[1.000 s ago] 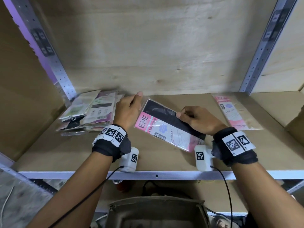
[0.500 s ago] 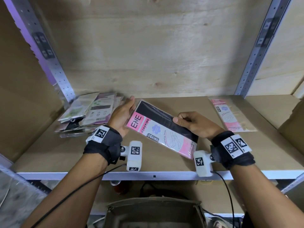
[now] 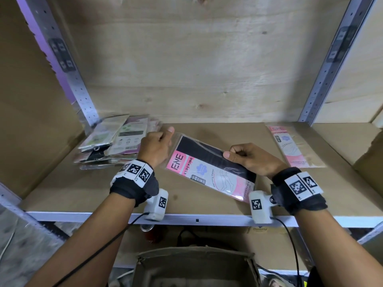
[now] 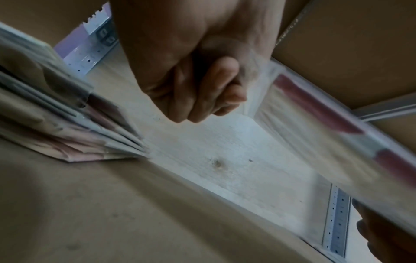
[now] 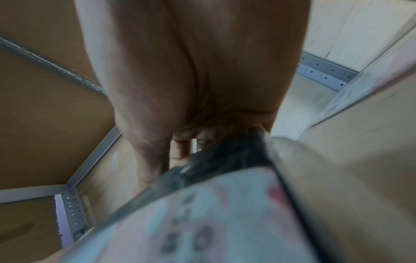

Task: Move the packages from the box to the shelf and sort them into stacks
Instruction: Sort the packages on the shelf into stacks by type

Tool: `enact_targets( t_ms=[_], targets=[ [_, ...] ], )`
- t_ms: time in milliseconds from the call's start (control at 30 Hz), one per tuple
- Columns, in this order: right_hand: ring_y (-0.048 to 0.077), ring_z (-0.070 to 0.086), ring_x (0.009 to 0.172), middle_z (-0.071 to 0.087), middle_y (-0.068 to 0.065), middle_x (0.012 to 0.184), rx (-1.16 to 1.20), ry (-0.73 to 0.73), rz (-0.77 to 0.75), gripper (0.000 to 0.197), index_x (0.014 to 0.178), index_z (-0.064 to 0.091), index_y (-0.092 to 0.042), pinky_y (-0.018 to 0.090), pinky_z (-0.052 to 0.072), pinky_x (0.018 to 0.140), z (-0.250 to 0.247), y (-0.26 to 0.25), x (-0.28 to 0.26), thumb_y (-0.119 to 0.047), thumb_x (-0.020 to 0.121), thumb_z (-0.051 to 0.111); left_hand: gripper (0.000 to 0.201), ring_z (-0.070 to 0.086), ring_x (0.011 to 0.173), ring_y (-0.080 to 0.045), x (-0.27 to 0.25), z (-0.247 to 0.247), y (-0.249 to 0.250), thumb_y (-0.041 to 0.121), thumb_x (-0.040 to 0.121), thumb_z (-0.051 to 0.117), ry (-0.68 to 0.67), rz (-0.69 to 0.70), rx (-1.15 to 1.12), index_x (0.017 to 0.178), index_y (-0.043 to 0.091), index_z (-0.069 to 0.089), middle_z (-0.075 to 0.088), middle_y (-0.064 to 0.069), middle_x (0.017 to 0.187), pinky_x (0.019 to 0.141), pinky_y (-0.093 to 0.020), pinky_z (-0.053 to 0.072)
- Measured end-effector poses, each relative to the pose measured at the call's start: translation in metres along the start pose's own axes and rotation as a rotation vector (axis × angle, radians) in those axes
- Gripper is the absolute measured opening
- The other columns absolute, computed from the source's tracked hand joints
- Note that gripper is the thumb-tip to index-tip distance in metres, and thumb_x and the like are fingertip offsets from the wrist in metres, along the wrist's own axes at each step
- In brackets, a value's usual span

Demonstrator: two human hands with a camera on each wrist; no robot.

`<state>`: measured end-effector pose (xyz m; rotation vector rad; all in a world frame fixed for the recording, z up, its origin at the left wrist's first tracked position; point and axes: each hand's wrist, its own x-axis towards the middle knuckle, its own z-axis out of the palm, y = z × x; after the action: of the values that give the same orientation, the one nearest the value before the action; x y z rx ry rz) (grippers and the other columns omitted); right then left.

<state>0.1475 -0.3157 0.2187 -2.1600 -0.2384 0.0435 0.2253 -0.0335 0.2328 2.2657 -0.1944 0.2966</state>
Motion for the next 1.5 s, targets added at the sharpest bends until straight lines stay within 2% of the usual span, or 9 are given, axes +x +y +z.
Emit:
enact_targets(
  t_ms=[133, 267, 467, 667, 867, 967, 1100, 1267, 1500],
  targets=[
    [0.005, 0.052, 0.055, 0.058, -0.013, 0.058, 0.0, -0.012, -0.006, 0.036, 0.068, 0.061, -0.019, 0.011, 0.039, 0.056, -0.001, -0.001, -0.001, -0.043, 0.095, 0.059, 0.053, 0.055, 0.051, -0.015, -0.001, 0.003, 0.001, 0.057, 0.099, 0.041, -0.079, -0.092, -0.194, 0.062, 0.02, 0.049, 0.05, 0.009, 0.047, 0.056, -0.024, 0.041],
    [0.01, 0.044, 0.058, 0.049, -0.006, 0.059, 0.013, 0.008, -0.038, 0.04, 0.066, 0.057, -0.017, 0.018, 0.036, 0.057, -0.002, -0.001, 0.0, -0.044, 0.095, 0.059, 0.04, 0.07, 0.084, -0.033, -0.005, 0.003, 0.009, 0.054, 0.097, 0.049, -0.185, -0.259, -0.617, 0.105, 0.016, 0.061, 0.066, -0.015, 0.097, 0.087, -0.052, 0.055],
    [0.012, 0.039, 0.058, 0.044, -0.005, 0.059, 0.023, 0.023, -0.052, 0.044, 0.065, 0.054, -0.017, 0.021, 0.032, 0.057, -0.001, -0.003, 0.0, -0.051, 0.092, 0.058, 0.034, 0.067, 0.053, -0.018, -0.009, 0.004, 0.016, 0.045, 0.098, 0.054, -0.242, -0.313, -0.901, 0.083, 0.017, 0.066, 0.068, -0.002, 0.067, 0.05, -0.024, 0.055],
    [0.007, 0.052, 0.057, 0.058, -0.009, 0.06, -0.011, 0.052, 0.016, 0.042, 0.07, 0.06, -0.014, 0.016, 0.04, 0.058, -0.001, 0.003, -0.001, -0.049, 0.093, 0.059, 0.056, 0.059, 0.048, -0.012, -0.005, 0.005, 0.003, 0.064, 0.097, 0.038, -0.088, -0.269, -0.469, 0.076, 0.019, 0.064, 0.062, 0.002, 0.058, 0.052, -0.025, 0.043],
    [0.007, 0.05, 0.06, 0.057, -0.007, 0.065, 0.151, 0.193, 0.092, 0.029, 0.076, 0.056, -0.012, 0.018, 0.037, 0.06, -0.002, -0.006, -0.003, -0.027, 0.101, 0.054, 0.069, 0.073, 0.069, -0.022, -0.005, 0.006, 0.011, 0.066, 0.099, 0.02, -0.048, -0.403, -0.621, 0.096, 0.015, 0.067, 0.076, -0.009, 0.081, 0.057, -0.025, 0.058],
    [0.02, 0.051, 0.076, 0.056, 0.013, 0.084, 0.318, 0.234, 0.158, 0.016, 0.089, 0.056, -0.004, 0.027, 0.038, 0.065, 0.006, -0.012, -0.002, -0.011, 0.102, 0.049, 0.078, 0.076, 0.078, -0.027, -0.013, 0.017, 0.02, 0.071, 0.096, 0.022, -0.187, -0.402, -0.651, 0.11, 0.009, 0.067, 0.076, -0.014, 0.095, 0.067, -0.03, 0.062],
    [0.023, 0.056, 0.071, 0.06, 0.014, 0.083, 0.47, 0.276, 0.211, 0.01, 0.094, 0.054, -0.005, 0.03, 0.044, 0.061, 0.01, -0.015, -0.003, -0.005, 0.102, 0.047, 0.08, 0.076, 0.084, -0.029, -0.022, 0.034, 0.03, 0.076, 0.091, 0.031, -0.506, -0.346, -0.604, 0.117, 0.009, 0.065, 0.077, -0.013, 0.095, 0.07, -0.034, 0.063],
    [0.027, 0.061, 0.079, 0.062, 0.015, 0.091, 0.464, 0.291, 0.268, 0.012, 0.091, 0.055, -0.009, 0.037, 0.051, 0.07, 0.006, -0.007, -0.004, -0.007, 0.101, 0.05, 0.06, 0.072, 0.09, -0.024, -0.028, 0.053, 0.026, 0.047, 0.089, 0.067, -0.593, -0.366, -0.457, 0.13, 0.01, 0.046, 0.065, -0.012, 0.114, 0.071, -0.033, 0.062],
    [0.024, 0.065, 0.078, 0.068, 0.012, 0.089, 0.435, 0.316, 0.351, 0.006, 0.096, 0.061, -0.01, 0.035, 0.051, 0.068, -0.003, -0.002, -0.007, -0.013, 0.099, 0.056, 0.033, 0.074, 0.074, -0.016, -0.028, 0.066, 0.035, 0.015, 0.088, 0.073, -0.63, -0.238, -0.585, 0.118, 0.003, 0.064, 0.075, -0.013, 0.101, 0.063, -0.023, 0.058]
  ],
)
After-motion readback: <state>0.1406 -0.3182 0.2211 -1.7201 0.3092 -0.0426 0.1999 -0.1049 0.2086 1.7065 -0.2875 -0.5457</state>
